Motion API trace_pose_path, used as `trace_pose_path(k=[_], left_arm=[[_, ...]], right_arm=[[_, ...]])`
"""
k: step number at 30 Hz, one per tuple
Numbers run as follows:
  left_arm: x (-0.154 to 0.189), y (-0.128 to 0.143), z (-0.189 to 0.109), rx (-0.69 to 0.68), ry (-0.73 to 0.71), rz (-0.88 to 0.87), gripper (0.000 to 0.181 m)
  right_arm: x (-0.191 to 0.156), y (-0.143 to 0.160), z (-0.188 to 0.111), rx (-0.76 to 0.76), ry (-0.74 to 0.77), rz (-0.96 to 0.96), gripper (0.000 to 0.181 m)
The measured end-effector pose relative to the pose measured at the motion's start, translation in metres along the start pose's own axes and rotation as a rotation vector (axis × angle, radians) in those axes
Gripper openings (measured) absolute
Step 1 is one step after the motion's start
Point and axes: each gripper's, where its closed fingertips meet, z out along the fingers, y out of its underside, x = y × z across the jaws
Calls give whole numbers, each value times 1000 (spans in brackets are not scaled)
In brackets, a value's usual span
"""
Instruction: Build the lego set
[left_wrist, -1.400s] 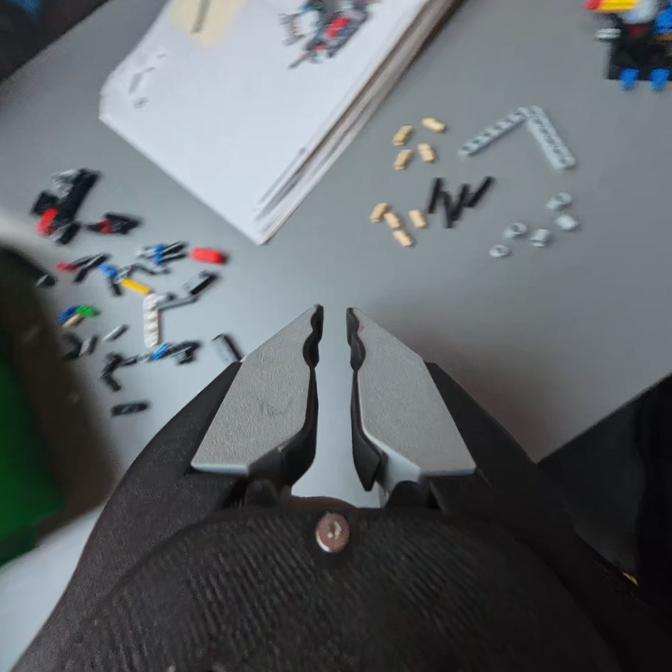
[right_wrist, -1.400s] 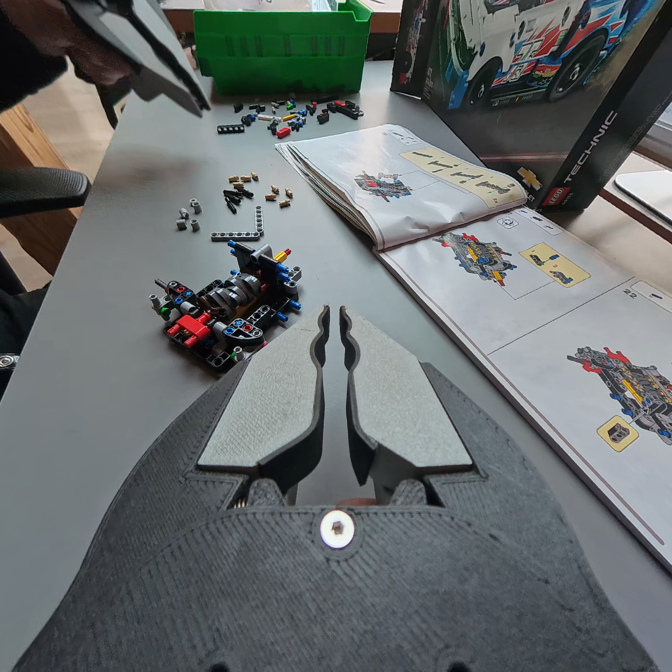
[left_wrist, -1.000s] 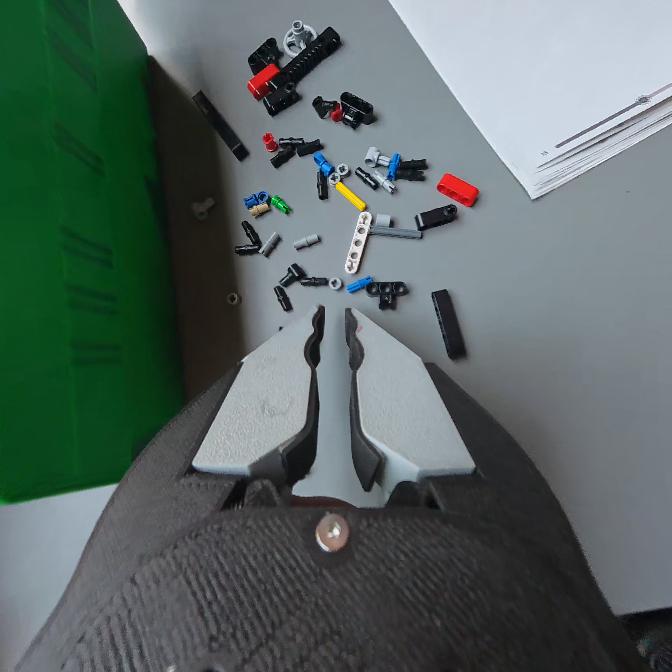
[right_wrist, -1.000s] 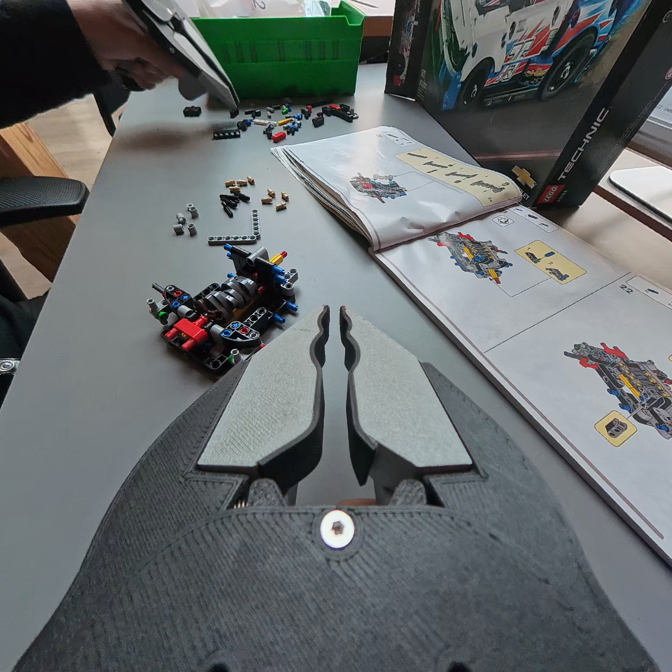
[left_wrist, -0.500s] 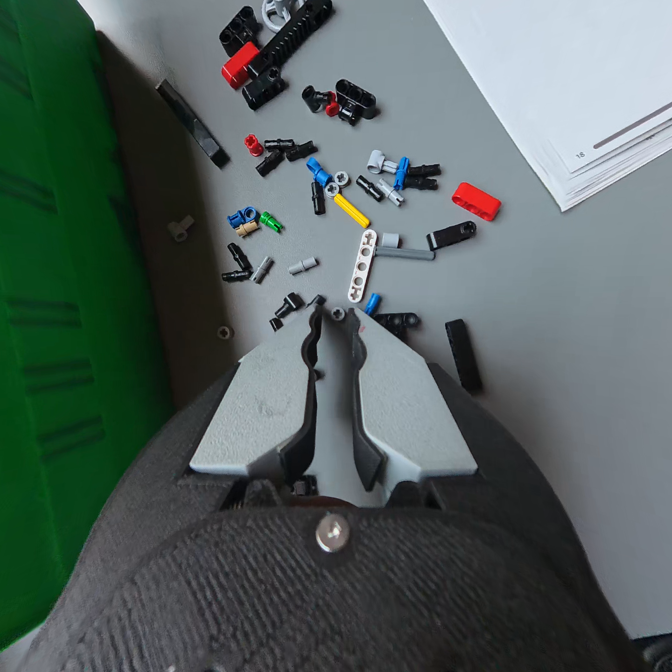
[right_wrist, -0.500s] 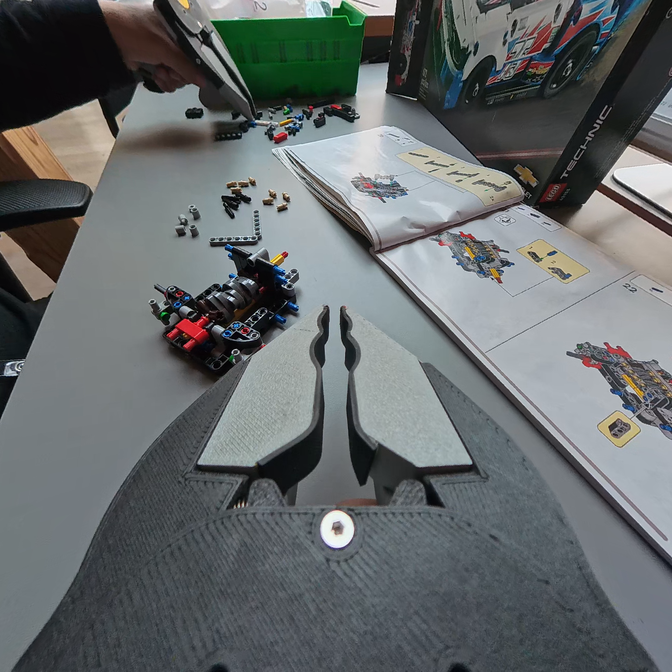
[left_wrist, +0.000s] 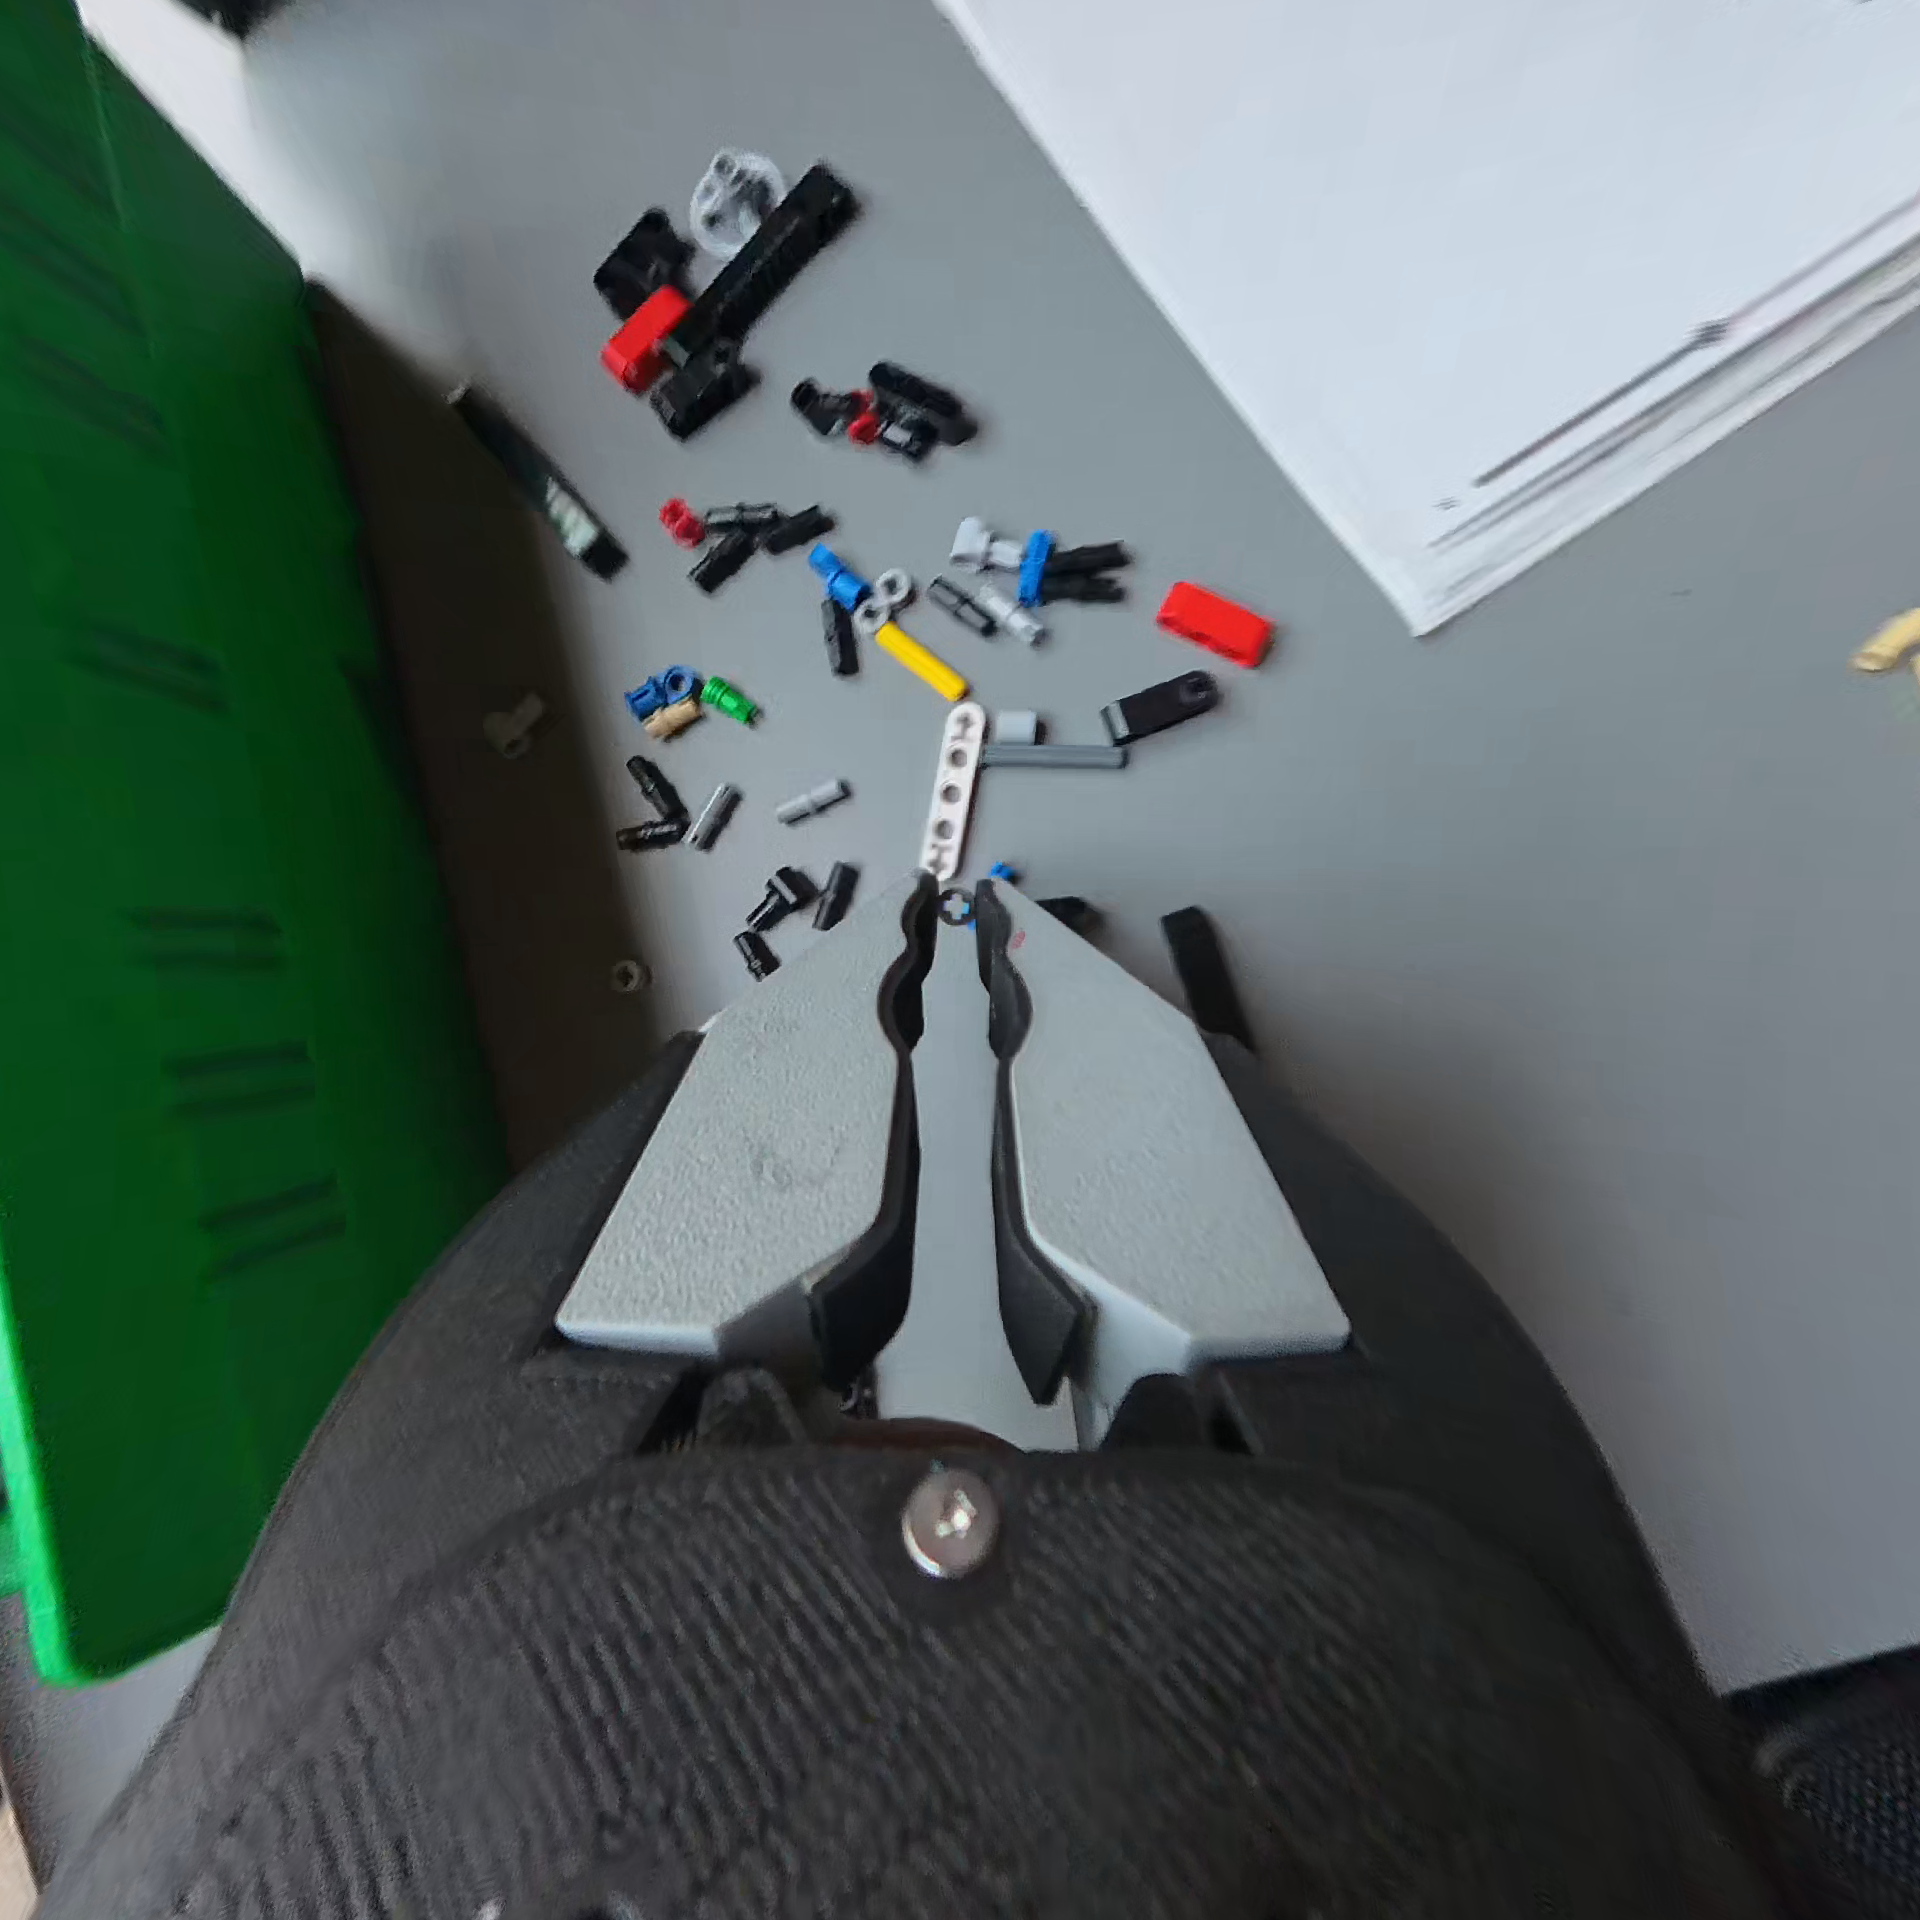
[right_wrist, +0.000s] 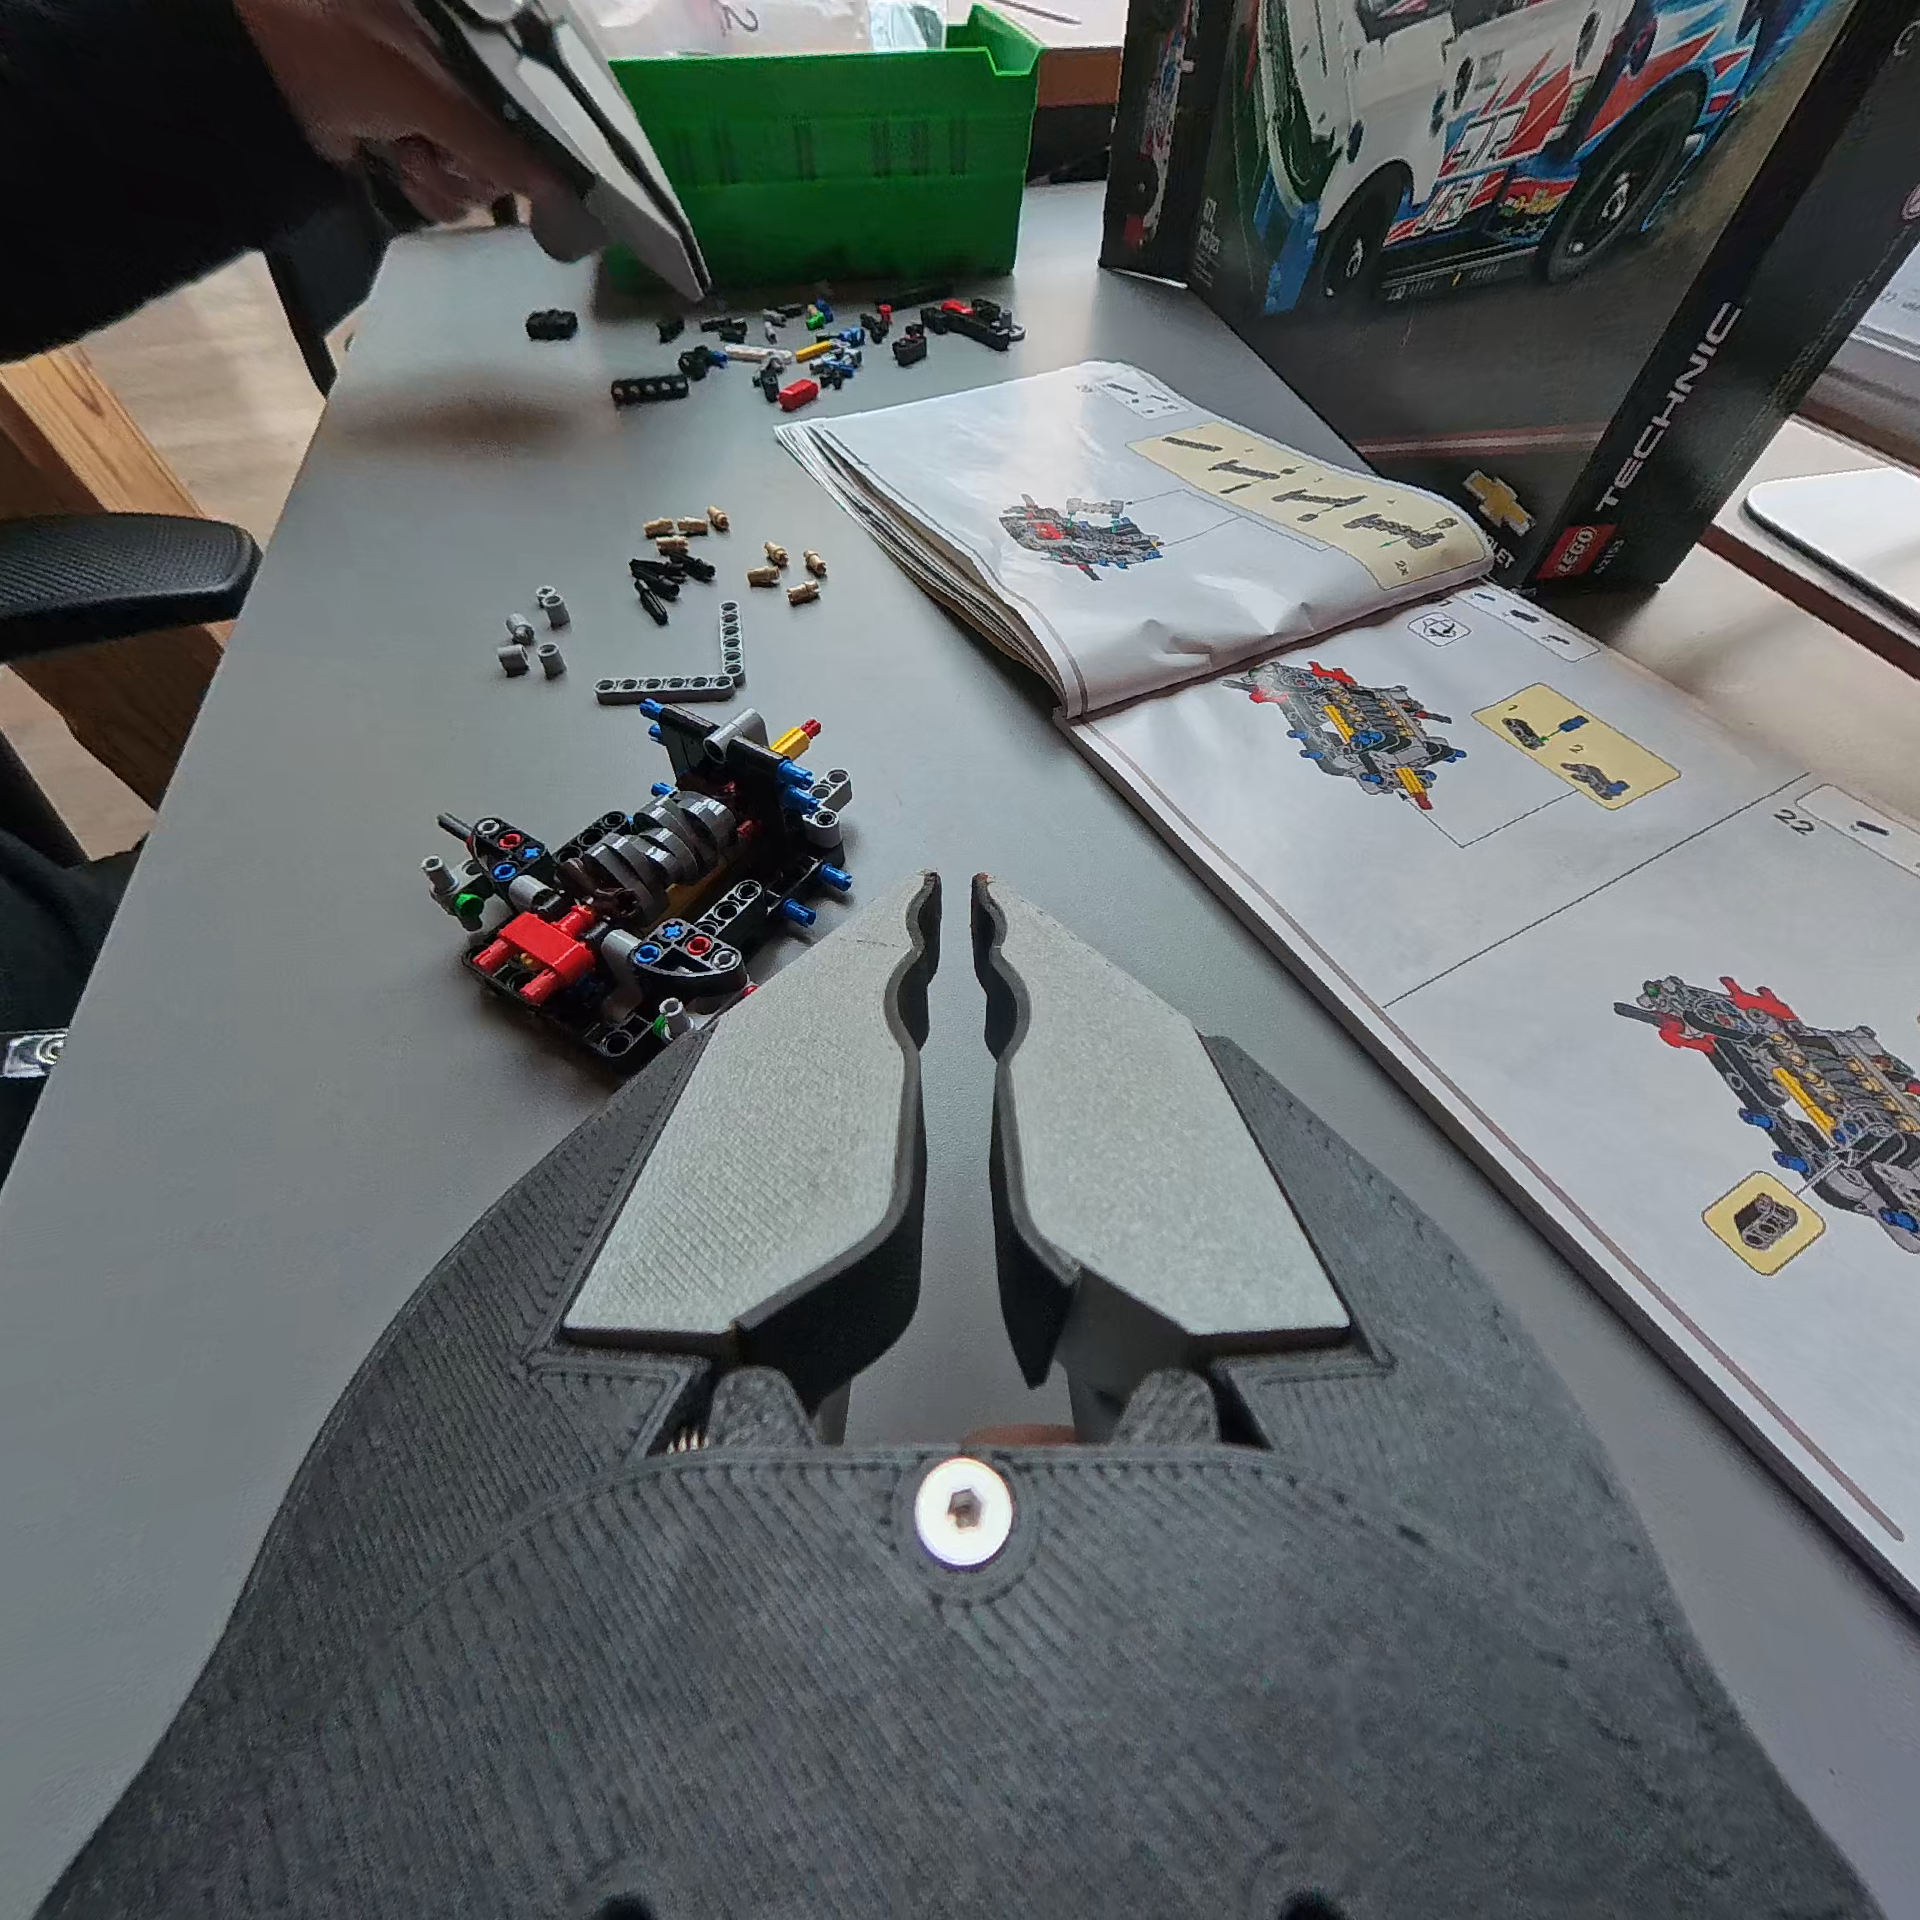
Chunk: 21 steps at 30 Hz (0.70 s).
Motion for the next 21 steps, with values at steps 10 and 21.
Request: trace_pose_path(k=[10,21], left_arm=[[229,-12,-26,108,421,579,5],[247,7,-12,25,456,637,13]], right_arm=[[0,0,0,-1,4,1,2],[-1,0,0,-5,1,-12,2]])
